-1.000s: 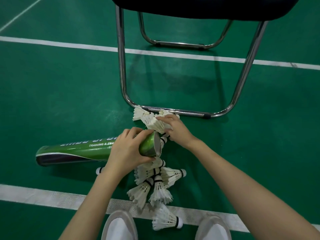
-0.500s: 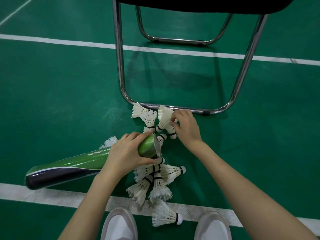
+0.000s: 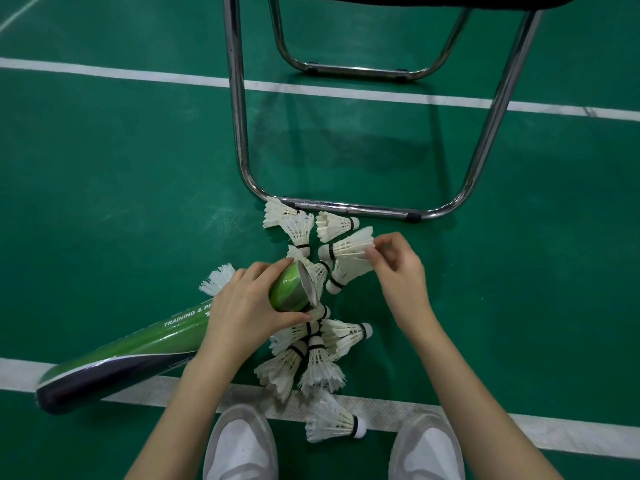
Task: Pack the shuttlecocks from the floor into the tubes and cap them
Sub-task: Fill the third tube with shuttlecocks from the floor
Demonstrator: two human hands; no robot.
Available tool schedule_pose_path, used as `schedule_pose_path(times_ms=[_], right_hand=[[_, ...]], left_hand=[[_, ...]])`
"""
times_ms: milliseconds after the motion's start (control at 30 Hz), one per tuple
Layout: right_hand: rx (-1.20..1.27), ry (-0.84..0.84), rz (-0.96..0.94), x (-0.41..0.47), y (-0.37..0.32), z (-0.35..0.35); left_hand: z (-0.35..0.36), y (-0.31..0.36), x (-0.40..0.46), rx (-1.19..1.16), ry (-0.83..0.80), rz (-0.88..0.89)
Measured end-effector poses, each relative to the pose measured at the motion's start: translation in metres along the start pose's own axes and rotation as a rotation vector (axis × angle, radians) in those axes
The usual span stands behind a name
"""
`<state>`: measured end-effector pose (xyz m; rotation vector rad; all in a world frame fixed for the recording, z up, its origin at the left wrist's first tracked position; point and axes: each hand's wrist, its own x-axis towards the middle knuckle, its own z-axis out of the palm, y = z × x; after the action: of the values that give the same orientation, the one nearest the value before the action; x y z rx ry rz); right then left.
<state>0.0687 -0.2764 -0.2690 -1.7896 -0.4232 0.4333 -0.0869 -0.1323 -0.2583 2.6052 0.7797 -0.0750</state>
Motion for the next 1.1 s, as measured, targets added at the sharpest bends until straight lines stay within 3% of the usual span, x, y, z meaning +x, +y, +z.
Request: schedule_pose_path(times_ms=[400, 567, 667, 833, 1100], right_hand=[[-0.112, 0.039, 0.012, -0.001, 0.006, -0.0085], [-0.483, -0.079, -0.127, 0.0006, 0.0059, -0.0095], [-0.564, -0.072, -0.173, 0.0013, 0.005, -0.0102], [-0.519, 0.017, -0.173, -0.0026, 0.0039, -0.01], [-0.496, -0.027, -0.147, -0.0042, 0.0081, -0.0088]], left_hand=[[0.0065, -0.0012, -0.0026, 0.0, 0.01, 0.03], [0.0079, -0.0019, -0.0039, 0.005, 0.02, 0.048], [0.0074, -0.002, -0.0039, 0.009, 0.022, 0.045], [0.0079, -0.0019, -0.0038, -0.002, 0.027, 0.045], [0.01, -0.0017, -0.0059, 0.007, 0.038, 0.07]])
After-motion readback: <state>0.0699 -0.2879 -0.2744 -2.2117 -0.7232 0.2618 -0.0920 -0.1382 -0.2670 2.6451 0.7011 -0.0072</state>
